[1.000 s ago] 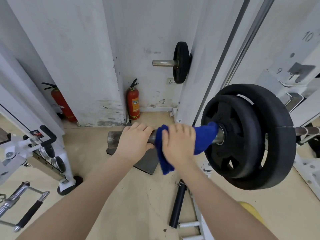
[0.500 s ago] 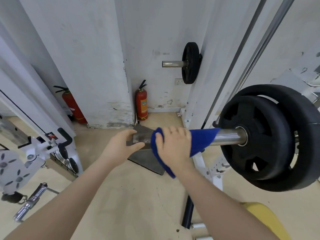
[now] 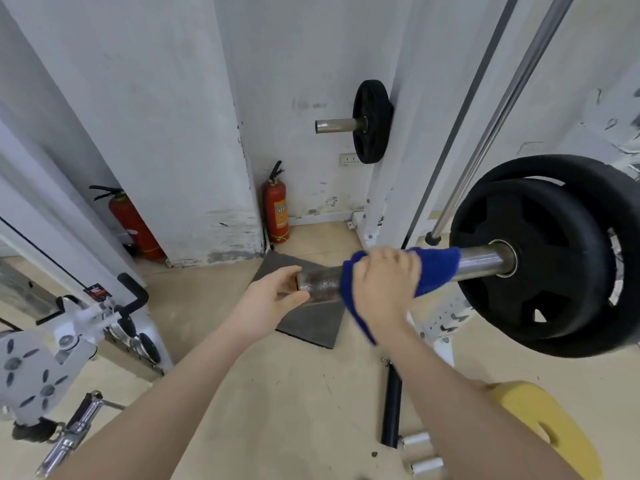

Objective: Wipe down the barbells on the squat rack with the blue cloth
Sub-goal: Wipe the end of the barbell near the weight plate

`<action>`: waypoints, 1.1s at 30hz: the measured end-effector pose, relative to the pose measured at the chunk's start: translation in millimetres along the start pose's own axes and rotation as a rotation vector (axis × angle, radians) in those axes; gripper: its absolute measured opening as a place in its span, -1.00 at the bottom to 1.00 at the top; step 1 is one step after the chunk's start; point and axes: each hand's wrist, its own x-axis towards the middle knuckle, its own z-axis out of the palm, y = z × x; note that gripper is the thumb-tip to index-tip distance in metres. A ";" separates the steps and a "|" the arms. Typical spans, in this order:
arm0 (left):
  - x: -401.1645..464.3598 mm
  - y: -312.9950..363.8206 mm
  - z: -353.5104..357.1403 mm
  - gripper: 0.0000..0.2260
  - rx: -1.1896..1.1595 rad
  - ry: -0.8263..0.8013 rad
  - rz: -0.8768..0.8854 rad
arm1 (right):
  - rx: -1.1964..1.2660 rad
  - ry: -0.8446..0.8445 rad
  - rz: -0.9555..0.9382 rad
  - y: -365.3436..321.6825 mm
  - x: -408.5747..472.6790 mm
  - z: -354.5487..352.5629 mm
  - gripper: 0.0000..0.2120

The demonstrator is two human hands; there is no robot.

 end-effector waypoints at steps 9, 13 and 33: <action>5.2 -10.3 -3.0 -0.70 -0.092 -0.031 0.059 | -0.031 -0.261 -0.385 0.5 12.8 -10.5 -0.64; 7.4 -12.6 -2.7 -0.69 -0.089 -0.034 0.056 | -0.082 -0.614 -0.072 -15.6 48.2 -21.0 -0.62; 11.3 -23.6 5.0 -0.71 -0.180 -0.017 0.032 | 0.994 0.242 0.622 -27.4 -52.1 -2.8 -0.71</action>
